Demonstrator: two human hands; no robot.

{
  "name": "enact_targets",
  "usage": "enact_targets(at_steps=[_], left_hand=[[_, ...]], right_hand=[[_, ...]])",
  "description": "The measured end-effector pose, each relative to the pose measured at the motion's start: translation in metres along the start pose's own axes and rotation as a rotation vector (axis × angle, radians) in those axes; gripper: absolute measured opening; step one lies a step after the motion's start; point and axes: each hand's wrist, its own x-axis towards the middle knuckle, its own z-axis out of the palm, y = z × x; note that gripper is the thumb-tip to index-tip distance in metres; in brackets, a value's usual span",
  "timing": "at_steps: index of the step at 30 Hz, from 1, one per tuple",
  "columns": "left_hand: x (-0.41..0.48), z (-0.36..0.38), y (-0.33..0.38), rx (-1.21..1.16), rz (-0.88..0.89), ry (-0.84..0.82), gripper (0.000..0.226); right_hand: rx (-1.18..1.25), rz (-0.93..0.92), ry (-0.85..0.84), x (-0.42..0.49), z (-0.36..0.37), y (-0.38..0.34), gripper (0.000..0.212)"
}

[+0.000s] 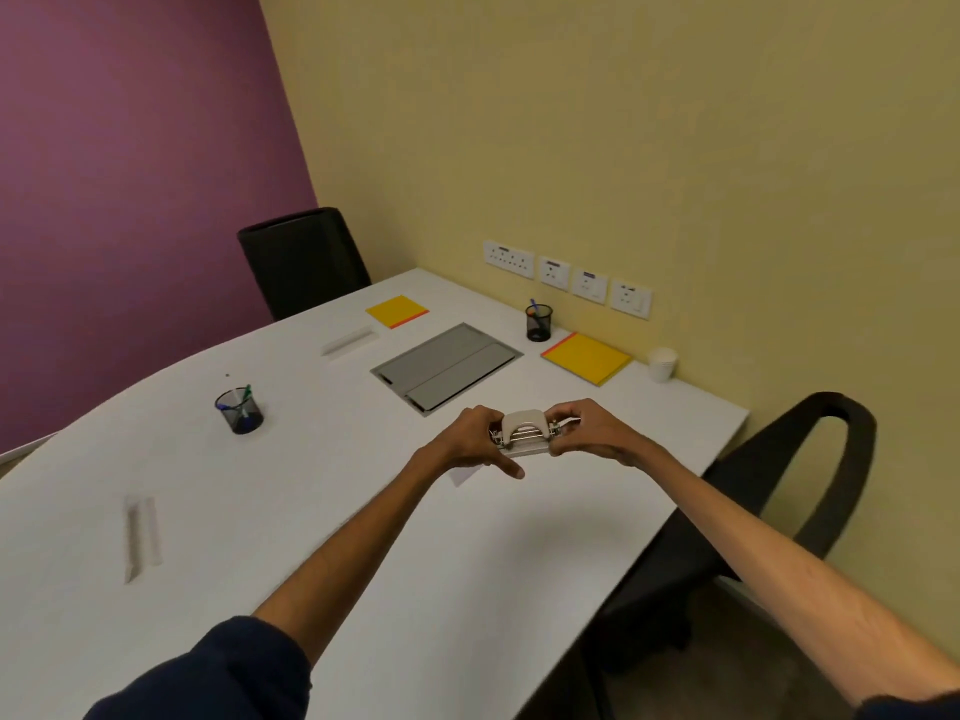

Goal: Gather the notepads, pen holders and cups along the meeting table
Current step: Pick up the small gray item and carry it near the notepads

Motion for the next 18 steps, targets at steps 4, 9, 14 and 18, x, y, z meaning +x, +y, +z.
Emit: enact_targets(at_steps=[4, 9, 14, 18], left_hand=[[0.023, 0.016, 0.032, 0.051, 0.036, 0.049, 0.058], [0.066, 0.032, 0.056, 0.098, 0.047, 0.098, 0.062], [0.118, 0.054, 0.063, 0.074, 0.028, 0.092, 0.068], [0.155, 0.067, 0.062, 0.036, 0.014, 0.098, 0.069]], right_hand=[[0.094, 0.029, 0.061, -0.014, -0.029, 0.013, 0.036], [0.072, 0.092, 0.185, -0.011, -0.057, 0.042, 0.036], [0.018, 0.146, 0.189, 0.013, -0.09, 0.077, 0.037], [-0.019, 0.16, 0.156, 0.041, -0.114, 0.099, 0.034]])
